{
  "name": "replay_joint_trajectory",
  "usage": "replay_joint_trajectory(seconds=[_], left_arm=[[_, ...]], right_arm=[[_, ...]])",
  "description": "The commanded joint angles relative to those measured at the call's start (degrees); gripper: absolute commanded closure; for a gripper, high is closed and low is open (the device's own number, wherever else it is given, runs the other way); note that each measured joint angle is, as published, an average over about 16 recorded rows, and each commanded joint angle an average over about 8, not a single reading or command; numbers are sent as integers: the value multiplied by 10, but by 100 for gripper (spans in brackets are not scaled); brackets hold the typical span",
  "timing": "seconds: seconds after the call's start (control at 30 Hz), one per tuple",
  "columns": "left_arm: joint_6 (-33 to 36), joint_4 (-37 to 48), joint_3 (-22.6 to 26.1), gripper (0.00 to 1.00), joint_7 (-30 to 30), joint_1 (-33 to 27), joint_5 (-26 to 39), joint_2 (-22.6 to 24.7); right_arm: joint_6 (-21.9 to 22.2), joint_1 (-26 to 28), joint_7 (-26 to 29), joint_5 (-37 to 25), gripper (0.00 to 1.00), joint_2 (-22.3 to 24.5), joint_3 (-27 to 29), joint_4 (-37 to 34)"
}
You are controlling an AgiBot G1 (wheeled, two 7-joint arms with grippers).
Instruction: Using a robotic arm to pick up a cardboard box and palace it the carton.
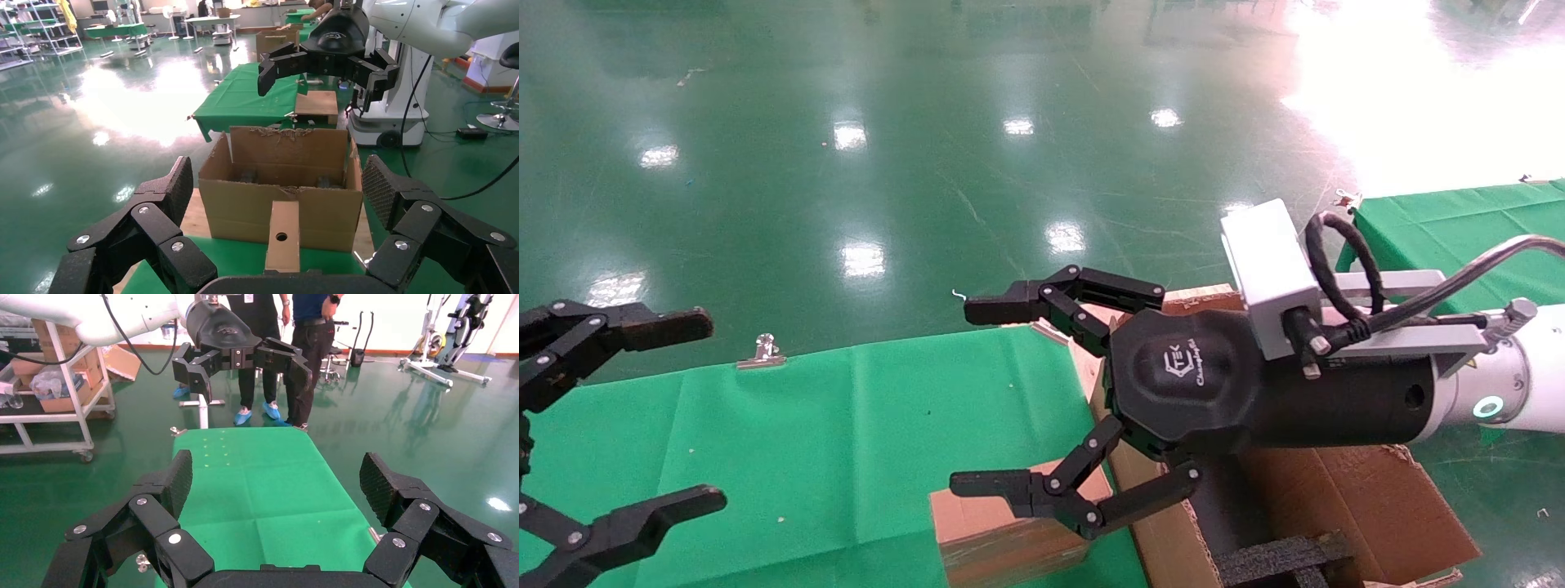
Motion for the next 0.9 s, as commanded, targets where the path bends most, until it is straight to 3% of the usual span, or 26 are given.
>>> replay_joint_trajectory(seconds=[0.03, 0.37, 0.4, 0.63, 0.67, 0.9], left_arm=[[0, 0, 0, 0, 0, 0, 0, 0], [0, 0, 0, 0, 0, 0, 0, 0], [0, 0, 0, 6, 0, 0, 0, 0], [0, 0, 0, 93, 0, 0, 0, 0], [0, 0, 0, 100, 0, 0, 0, 0], [0, 0, 0, 100, 0, 0, 0, 0]], right_arm=[[0, 0, 0, 0, 0, 0, 0, 0], [0, 0, 0, 0, 0, 0, 0, 0], [0, 0, 0, 0, 0, 0, 0, 0], [0, 0, 0, 0, 0, 0, 0, 0], [0, 0, 0, 0, 0, 0, 0, 0], [0, 0, -1, -2, 0, 1, 0, -1]])
